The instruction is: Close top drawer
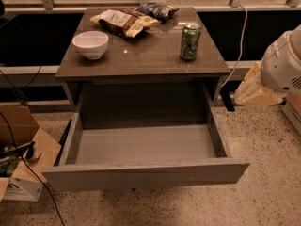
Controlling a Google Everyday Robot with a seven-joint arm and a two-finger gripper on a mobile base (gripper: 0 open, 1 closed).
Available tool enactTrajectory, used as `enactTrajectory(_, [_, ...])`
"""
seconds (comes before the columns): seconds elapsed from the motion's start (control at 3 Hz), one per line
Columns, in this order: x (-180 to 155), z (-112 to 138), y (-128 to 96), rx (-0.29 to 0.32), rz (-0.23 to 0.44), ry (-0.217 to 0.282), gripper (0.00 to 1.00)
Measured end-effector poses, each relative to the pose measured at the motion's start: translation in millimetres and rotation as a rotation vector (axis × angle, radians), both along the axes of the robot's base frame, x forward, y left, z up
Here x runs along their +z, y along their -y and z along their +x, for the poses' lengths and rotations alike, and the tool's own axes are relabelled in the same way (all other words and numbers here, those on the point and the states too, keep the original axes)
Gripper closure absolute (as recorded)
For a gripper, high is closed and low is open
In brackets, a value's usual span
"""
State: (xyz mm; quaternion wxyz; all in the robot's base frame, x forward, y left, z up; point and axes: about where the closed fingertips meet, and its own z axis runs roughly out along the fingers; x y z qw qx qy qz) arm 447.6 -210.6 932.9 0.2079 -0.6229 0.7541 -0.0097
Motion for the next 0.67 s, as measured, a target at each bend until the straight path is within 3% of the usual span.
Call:
enactTrajectory(0.33, [-25.7,-6.2,-10.4,0.029,0.013,-0.052,1.0])
enactTrajectory(0.67, [-105.6,-28.0,-20.5,0.013,0.027,-0.193,1.0])
